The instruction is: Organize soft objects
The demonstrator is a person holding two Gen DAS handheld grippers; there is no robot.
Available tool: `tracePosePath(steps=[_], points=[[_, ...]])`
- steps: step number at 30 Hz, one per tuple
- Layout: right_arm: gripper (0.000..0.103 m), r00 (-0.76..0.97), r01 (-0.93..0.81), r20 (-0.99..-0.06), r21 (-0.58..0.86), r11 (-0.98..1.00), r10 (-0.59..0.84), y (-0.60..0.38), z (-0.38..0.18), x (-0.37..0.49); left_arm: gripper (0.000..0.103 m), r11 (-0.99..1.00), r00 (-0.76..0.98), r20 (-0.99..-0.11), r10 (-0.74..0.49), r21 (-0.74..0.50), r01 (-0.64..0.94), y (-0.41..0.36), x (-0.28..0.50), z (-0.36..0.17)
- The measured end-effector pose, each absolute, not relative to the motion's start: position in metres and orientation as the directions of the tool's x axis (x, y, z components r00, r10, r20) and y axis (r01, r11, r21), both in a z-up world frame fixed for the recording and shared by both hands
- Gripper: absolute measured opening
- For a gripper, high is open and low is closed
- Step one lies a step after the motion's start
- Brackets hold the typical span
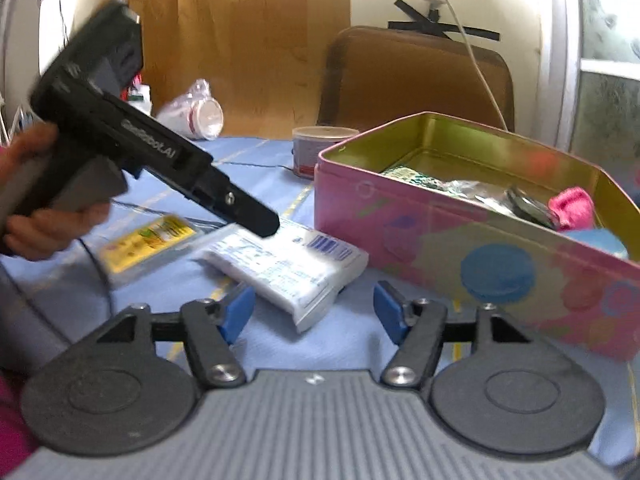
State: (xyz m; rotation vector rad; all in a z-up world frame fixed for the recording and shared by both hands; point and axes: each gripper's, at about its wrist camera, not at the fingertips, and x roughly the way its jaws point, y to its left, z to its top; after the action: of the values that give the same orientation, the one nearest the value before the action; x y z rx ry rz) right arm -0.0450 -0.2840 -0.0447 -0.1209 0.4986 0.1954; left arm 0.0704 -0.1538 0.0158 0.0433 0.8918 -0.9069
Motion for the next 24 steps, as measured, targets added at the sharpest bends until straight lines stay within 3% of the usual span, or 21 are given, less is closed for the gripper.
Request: tracePosePath(steps=[1, 2, 4, 8, 14, 20, 22, 24], points=[[0.067, 0.854, -0.231, -0.49, -0.053, 0.972, 0.176, -0.281, -0.05, -0.038, 0.089, 0.64, 0.313, -0.691, -0.651, -0.279, 0.716, -0.16, 0.064, 0.015], [0.06, 0.858, -0.249, -0.47, -0.022, 0.968, 0.209, -0.279, -0.052, -0.035, 0.089, 0.653, 0.334, -0.698, -0.634, -0.251, 0.715, -0.162, 0.061, 0.015], [0.057, 0.871, -0.238, -0.452, -0.044, 0.97, 0.193, -0.265, -0.051, -0.033, 0.089, 0.678, 0.356, -0.693, -0.627, -0.26, 0.687, -0.155, 0.062, 0.019], [0.056, 0.921, -0.234, -0.341, -0.095, 0.967, 0.189, -0.248, -0.033, -0.053, 0.084, 0.671, 0.387, -0.616, -0.686, -0.329, 0.665, -0.127, 0.058, 0.05], [0.056, 0.968, -0.187, -0.193, -0.129, 0.974, 0.16, -0.259, 0.011, -0.061, 0.084, 0.652, 0.492, -0.507, -0.708, -0.203, 0.73, -0.156, 0.063, 0.107], [0.058, 0.951, -0.034, -0.308, -0.135, 0.99, -0.009, -0.32, 0.022, -0.015, 0.087, 0.631, 0.479, -0.512, -0.713, -0.173, 0.756, -0.25, 0.102, 0.11], [0.058, 0.929, 0.058, -0.356, -0.131, 0.99, -0.101, -0.339, 0.023, 0.004, 0.095, 0.68, 0.536, -0.529, -0.657, -0.111, 0.724, -0.281, 0.11, 0.101], [0.06, 0.909, 0.153, -0.367, -0.146, 0.977, -0.197, -0.352, 0.021, 0.019, 0.092, 0.717, 0.575, -0.547, -0.608, -0.069, 0.693, -0.299, 0.119, 0.09]])
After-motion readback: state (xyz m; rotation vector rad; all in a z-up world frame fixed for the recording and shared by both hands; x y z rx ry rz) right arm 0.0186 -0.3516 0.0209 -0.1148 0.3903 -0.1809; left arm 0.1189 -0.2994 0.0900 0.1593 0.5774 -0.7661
